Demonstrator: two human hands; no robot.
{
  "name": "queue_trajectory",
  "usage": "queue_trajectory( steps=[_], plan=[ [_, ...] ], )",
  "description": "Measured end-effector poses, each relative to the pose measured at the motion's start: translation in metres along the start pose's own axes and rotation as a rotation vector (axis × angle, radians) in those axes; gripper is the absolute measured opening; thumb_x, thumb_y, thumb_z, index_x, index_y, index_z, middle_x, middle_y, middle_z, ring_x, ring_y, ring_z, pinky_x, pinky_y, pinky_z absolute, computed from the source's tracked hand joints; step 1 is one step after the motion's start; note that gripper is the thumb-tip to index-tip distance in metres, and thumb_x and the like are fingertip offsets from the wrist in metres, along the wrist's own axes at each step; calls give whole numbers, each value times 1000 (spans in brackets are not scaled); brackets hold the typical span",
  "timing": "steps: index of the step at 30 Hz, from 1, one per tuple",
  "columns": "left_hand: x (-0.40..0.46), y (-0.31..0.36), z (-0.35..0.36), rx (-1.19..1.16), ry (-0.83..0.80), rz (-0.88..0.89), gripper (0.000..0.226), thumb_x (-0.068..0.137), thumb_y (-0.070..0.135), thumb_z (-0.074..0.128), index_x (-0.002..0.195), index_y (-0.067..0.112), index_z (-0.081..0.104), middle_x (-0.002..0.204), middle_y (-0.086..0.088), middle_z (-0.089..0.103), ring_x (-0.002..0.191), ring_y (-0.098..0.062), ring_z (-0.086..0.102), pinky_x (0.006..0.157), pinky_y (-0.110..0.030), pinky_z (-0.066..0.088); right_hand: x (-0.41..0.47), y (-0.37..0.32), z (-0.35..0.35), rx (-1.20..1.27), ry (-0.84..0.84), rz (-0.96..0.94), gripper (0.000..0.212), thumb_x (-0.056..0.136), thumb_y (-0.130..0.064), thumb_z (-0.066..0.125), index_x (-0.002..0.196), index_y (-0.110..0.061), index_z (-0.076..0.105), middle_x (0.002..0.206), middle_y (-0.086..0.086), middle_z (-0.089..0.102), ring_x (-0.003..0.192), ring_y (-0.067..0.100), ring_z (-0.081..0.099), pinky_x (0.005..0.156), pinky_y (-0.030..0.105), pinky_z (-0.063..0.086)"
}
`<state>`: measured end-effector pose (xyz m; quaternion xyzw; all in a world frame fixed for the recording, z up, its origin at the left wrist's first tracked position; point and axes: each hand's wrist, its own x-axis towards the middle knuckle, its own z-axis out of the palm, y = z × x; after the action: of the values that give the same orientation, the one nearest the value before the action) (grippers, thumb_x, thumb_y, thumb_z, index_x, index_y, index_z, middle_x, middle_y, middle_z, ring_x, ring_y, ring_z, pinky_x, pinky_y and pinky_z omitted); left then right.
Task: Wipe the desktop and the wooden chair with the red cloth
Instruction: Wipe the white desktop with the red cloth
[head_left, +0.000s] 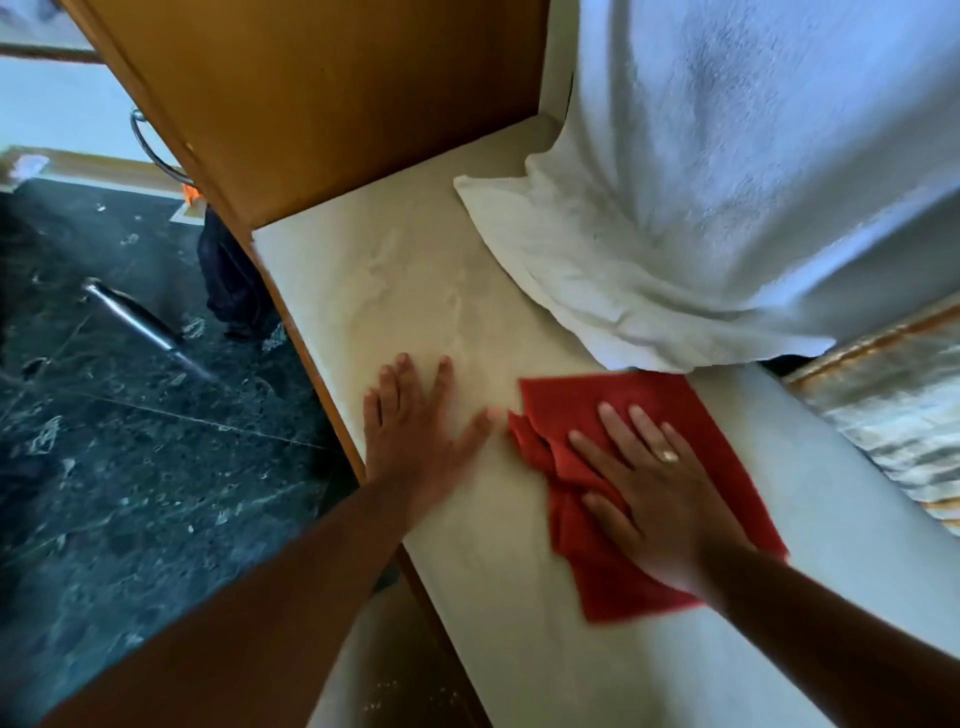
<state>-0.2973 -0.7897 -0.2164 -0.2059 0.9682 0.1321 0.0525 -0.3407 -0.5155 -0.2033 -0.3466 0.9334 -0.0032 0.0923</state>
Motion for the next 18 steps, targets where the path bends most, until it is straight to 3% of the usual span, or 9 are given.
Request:
queue_trajectory(
  steps=[3,6,10,15,18],
  plan=[
    [39,-25,-15,56,141,-27,89,82,82,3,158,36,-2,167,-13,-13,153,-33,-14,121,-44,-14,-28,27,0,0,3,22,61,97,-62,19,153,-39,26,162,4,24,146,33,28,115,49,23],
    [65,-36,-13,115,110,-37,79,89,73,10,158,34,2,168,-16,-5,154,-34,-5,125,-47,0,3,22,-6,11,-9,135,65,94,-64,15,154,-39,20,164,5,18,149,34,21,117,50,19],
    [71,-40,-3,107,132,-19,78,89,73,11,158,35,8,168,-16,1,154,-33,3,123,-44,4,72,-16,-12,-17,37,202,70,91,-62,9,156,-37,15,165,8,11,150,35,12,119,50,11],
    [68,-39,-11,113,119,-5,79,90,73,10,159,34,9,167,-18,2,154,-34,4,124,-45,6,56,-64,-2,-2,33,-47,63,96,-62,18,155,-38,20,164,7,17,149,34,16,119,50,14],
    [67,-38,-12,116,114,-3,77,91,71,14,159,33,11,167,-19,4,154,-35,5,124,-46,7,10,-35,3,36,-16,-144,61,96,-65,22,153,-42,25,163,2,23,148,29,22,118,48,19]
  ],
)
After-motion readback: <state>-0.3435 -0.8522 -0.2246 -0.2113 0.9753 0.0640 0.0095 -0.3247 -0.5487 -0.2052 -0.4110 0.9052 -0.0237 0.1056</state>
